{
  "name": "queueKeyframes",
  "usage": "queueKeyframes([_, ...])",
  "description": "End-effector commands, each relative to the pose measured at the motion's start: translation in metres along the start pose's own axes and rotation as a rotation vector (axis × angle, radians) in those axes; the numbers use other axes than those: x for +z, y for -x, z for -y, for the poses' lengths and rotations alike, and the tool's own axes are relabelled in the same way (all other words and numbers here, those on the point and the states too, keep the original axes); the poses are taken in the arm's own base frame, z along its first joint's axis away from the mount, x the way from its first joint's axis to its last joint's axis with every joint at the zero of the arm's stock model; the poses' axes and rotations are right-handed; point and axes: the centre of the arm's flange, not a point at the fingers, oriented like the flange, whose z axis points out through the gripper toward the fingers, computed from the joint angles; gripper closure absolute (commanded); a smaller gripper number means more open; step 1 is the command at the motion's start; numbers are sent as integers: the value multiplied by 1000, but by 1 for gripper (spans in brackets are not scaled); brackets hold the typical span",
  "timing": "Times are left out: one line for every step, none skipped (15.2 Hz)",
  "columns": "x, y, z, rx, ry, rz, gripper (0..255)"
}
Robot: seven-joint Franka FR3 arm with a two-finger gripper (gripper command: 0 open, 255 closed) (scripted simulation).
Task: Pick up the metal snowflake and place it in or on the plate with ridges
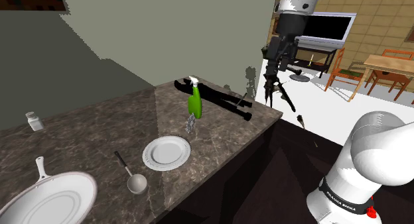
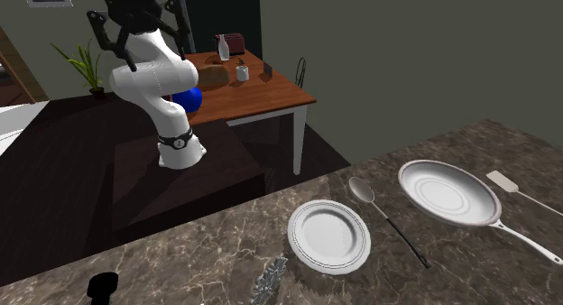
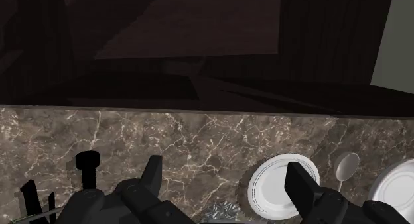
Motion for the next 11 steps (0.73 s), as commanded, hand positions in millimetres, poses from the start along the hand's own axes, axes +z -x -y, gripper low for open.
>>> queueKeyframes([0, 0, 0, 0, 0, 0, 0])
queueKeyframes([9, -3, 9, 31, 8, -11, 0])
queueKeyframes([19, -7, 18, 62, 16, -22, 0])
queueKeyframes([29, -12, 26, 93, 25, -33, 0])
queueKeyframes([38, -16, 35, 124, 33, -44, 0])
queueKeyframes([48, -21, 43, 155, 41, -55, 0])
queueKeyframes([57, -26, 51, 186, 49, -65, 0])
queueKeyframes([67, -32, 58, 217, 57, -76, 0])
queueKeyframes([76, -38, 65, 248, 65, -87, 0])
queueKeyframes([86, -44, 73, 279, 74, -98, 0])
queueKeyframes([96, -51, 79, 310, 82, -109, 0])
